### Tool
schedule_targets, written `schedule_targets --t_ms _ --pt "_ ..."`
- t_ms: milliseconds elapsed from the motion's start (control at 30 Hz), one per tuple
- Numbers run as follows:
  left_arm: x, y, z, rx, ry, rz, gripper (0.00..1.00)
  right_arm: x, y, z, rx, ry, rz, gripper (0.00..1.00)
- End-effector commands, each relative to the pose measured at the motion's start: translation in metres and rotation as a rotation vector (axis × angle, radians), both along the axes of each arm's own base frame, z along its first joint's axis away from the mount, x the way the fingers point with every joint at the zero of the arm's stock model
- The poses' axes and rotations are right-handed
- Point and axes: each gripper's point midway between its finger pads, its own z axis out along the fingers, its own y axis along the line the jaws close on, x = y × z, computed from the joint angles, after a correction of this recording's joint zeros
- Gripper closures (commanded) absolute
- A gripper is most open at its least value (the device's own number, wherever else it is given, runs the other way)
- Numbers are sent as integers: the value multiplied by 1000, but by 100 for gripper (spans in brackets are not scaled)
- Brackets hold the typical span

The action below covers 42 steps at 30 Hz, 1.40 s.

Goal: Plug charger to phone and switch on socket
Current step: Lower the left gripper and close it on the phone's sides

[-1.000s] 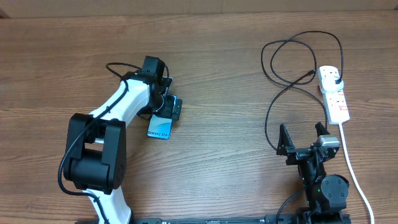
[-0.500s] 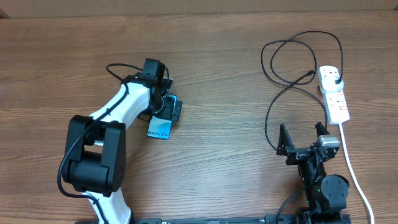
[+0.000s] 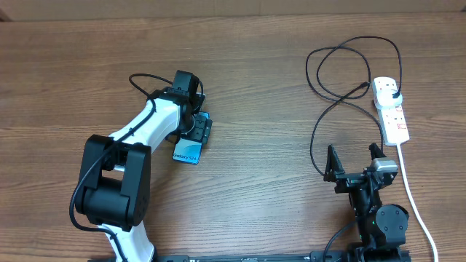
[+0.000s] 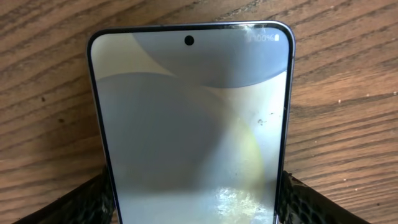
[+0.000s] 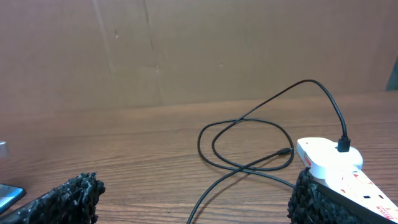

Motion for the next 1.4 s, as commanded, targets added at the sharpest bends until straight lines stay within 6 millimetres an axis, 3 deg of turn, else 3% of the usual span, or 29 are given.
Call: schedule_targets --t_ms 0,200,333,500,733,867,1100,1367 --pt "-23 1 -21 1 95 84 23 0 -1 -1 -1 -5 -4 0" --pt "-35 5 -22 -5 154 341 27 0 -1 -1 -1 -5 -4 0" --pt "-38 6 -22 -6 169 438 22 0 -1 -1 -1 -5 -4 0" --pt "-38 5 -22 -6 169 436 0 0 -1 -2 -1 -5 -5 0" --pt "-38 5 -22 -10 171 436 0 0 -1 -1 -1 -5 -4 0" --pt "-45 -6 -21 -68 219 431 0 0 -1 -1 -1 -5 -4 0" --pt "-62 -3 -21 -42 282 436 0 0 -1 -1 -2 -5 -4 0" --pt "-64 -2 -31 -47 269 439 0 0 -1 -1 -1 -5 -4 0"
